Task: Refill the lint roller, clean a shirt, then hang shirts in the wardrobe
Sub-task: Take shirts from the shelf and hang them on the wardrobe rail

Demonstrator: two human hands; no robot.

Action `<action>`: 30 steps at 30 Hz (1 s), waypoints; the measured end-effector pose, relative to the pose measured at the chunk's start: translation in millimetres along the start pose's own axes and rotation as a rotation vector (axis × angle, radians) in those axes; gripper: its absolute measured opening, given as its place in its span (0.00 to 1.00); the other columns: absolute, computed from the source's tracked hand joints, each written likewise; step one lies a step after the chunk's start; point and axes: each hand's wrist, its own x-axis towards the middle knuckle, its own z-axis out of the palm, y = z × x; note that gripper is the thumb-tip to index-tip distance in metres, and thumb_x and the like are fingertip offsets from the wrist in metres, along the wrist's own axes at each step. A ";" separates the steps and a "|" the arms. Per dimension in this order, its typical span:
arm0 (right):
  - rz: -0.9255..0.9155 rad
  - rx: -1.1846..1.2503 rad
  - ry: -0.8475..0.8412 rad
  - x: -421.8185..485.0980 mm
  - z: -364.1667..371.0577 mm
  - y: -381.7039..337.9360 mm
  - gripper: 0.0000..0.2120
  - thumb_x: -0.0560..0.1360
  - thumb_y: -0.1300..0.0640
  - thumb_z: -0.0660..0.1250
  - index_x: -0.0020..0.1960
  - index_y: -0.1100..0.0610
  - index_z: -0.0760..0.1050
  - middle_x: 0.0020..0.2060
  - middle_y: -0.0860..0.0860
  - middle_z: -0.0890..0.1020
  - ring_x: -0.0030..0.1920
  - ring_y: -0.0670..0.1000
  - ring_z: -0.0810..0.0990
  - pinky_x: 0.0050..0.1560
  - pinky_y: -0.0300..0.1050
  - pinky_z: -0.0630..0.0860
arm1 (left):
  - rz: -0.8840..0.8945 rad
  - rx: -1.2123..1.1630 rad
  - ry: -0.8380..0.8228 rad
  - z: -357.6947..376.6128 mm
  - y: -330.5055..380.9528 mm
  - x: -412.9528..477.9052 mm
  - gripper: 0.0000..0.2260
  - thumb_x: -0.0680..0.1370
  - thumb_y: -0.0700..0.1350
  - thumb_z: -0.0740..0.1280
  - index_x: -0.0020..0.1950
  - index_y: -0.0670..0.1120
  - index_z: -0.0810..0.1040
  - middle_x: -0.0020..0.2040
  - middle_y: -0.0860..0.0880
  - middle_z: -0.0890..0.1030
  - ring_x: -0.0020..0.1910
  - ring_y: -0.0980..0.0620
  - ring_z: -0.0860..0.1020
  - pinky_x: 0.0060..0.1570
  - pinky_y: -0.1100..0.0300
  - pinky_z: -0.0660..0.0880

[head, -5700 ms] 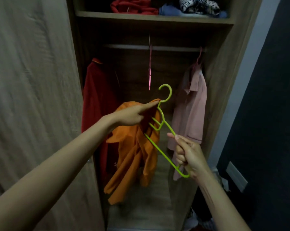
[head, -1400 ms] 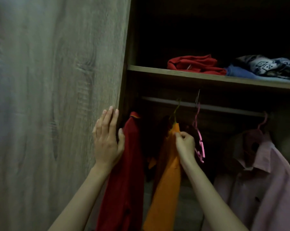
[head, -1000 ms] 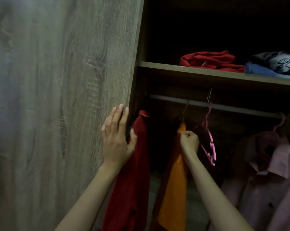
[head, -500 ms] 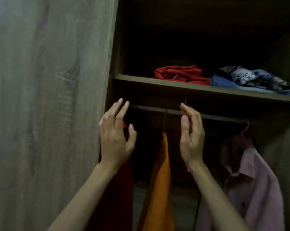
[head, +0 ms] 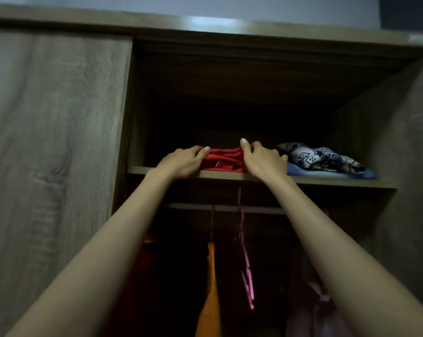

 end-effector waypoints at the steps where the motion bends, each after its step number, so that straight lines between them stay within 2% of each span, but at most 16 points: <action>1: 0.019 -0.028 -0.039 4.4 -0.2 -3.0 0.32 0.80 0.38 0.39 0.70 0.56 0.66 0.66 0.61 0.74 0.70 0.63 0.66 0.69 0.62 0.55 | -0.020 -0.025 -0.029 -1.4 2.5 2.2 0.26 0.80 0.64 0.47 0.75 0.56 0.62 0.70 0.43 0.71 0.67 0.41 0.70 0.66 0.46 0.67; 5: 0.054 -0.083 -0.209 10.2 0.3 -13.1 0.32 0.80 0.38 0.40 0.69 0.56 0.68 0.66 0.58 0.74 0.69 0.60 0.68 0.71 0.62 0.51 | -0.019 -0.141 -0.109 -6.8 11.1 5.9 0.22 0.82 0.59 0.50 0.71 0.53 0.69 0.66 0.43 0.74 0.65 0.43 0.73 0.67 0.48 0.67; 8: 0.013 -0.062 -0.248 9.3 4.4 -16.1 0.27 0.81 0.41 0.43 0.68 0.56 0.68 0.65 0.58 0.75 0.68 0.60 0.68 0.71 0.61 0.52 | 0.031 -0.211 -0.151 -8.8 19.0 3.3 0.18 0.83 0.53 0.53 0.69 0.50 0.71 0.64 0.44 0.76 0.62 0.46 0.75 0.65 0.50 0.70; 10: -0.014 -0.005 -0.208 8.3 9.4 -12.9 0.25 0.82 0.43 0.45 0.66 0.56 0.70 0.62 0.58 0.76 0.66 0.61 0.70 0.70 0.60 0.59 | 0.064 -0.249 -0.148 -9.0 22.7 1.5 0.17 0.83 0.49 0.54 0.70 0.49 0.70 0.63 0.44 0.77 0.61 0.47 0.76 0.65 0.50 0.71; 12: -0.059 0.094 -0.135 5.8 14.2 -5.1 0.23 0.82 0.44 0.47 0.64 0.56 0.71 0.58 0.59 0.78 0.62 0.60 0.73 0.63 0.57 0.68 | 0.092 -0.327 -0.120 -8.5 24.3 -1.3 0.17 0.83 0.46 0.56 0.71 0.47 0.70 0.63 0.43 0.77 0.60 0.48 0.77 0.64 0.51 0.72; 15: -0.143 0.277 -0.040 -3.6 14.8 3.3 0.19 0.82 0.47 0.49 0.60 0.56 0.72 0.50 0.56 0.80 0.56 0.59 0.76 0.53 0.51 0.72 | 0.127 -0.531 -0.023 -9.8 25.3 -10.8 0.17 0.82 0.41 0.57 0.70 0.46 0.71 0.64 0.43 0.77 0.60 0.49 0.77 0.64 0.54 0.73; 18: -0.185 0.447 0.062 -22.4 10.4 5.6 0.18 0.82 0.46 0.49 0.61 0.53 0.72 0.51 0.54 0.80 0.59 0.58 0.74 0.59 0.56 0.70 | 0.150 -0.740 0.131 -11.2 28.7 -29.6 0.17 0.80 0.38 0.59 0.68 0.46 0.74 0.62 0.46 0.78 0.57 0.52 0.79 0.56 0.64 0.76; 20: -0.210 0.594 0.131 -44.1 8.1 7.7 0.18 0.82 0.46 0.50 0.63 0.51 0.72 0.56 0.51 0.78 0.62 0.54 0.70 0.63 0.52 0.66 | 0.169 -0.855 0.237 -9.8 31.9 -44.8 0.17 0.79 0.38 0.61 0.67 0.47 0.75 0.62 0.47 0.78 0.56 0.55 0.79 0.51 0.67 0.77; 22: -0.236 0.840 0.182 -72.2 6.4 9.4 0.16 0.81 0.46 0.53 0.65 0.48 0.72 0.57 0.46 0.76 0.65 0.48 0.68 0.65 0.46 0.65 | 0.189 -0.983 0.291 -7.2 37.0 -62.9 0.17 0.79 0.38 0.62 0.66 0.49 0.76 0.63 0.46 0.77 0.57 0.54 0.80 0.51 0.64 0.78; 25: -0.236 1.099 0.274 -111.5 2.4 12.6 0.15 0.80 0.47 0.57 0.65 0.47 0.72 0.62 0.45 0.74 0.67 0.44 0.69 0.70 0.48 0.65 | 0.223 -1.097 0.332 0.8 48.9 -98.8 0.17 0.78 0.39 0.63 0.65 0.53 0.77 0.67 0.48 0.75 0.63 0.53 0.76 0.60 0.55 0.76; 27: -0.241 1.154 0.332 -136.1 -6.6 15.9 0.14 0.80 0.51 0.58 0.65 0.50 0.73 0.62 0.47 0.74 0.66 0.43 0.70 0.70 0.46 0.66 | 0.242 -1.118 0.360 7.6 58.7 -127.1 0.17 0.78 0.40 0.64 0.64 0.55 0.78 0.69 0.53 0.72 0.68 0.56 0.71 0.66 0.52 0.72; 30: -0.283 1.148 0.432 -173.8 -25.2 24.2 0.12 0.80 0.57 0.60 0.62 0.53 0.74 0.58 0.51 0.75 0.64 0.44 0.73 0.68 0.41 0.67 | 0.235 -1.189 0.370 16.8 71.9 -170.6 0.17 0.77 0.43 0.64 0.63 0.57 0.78 0.71 0.56 0.70 0.71 0.57 0.68 0.69 0.48 0.68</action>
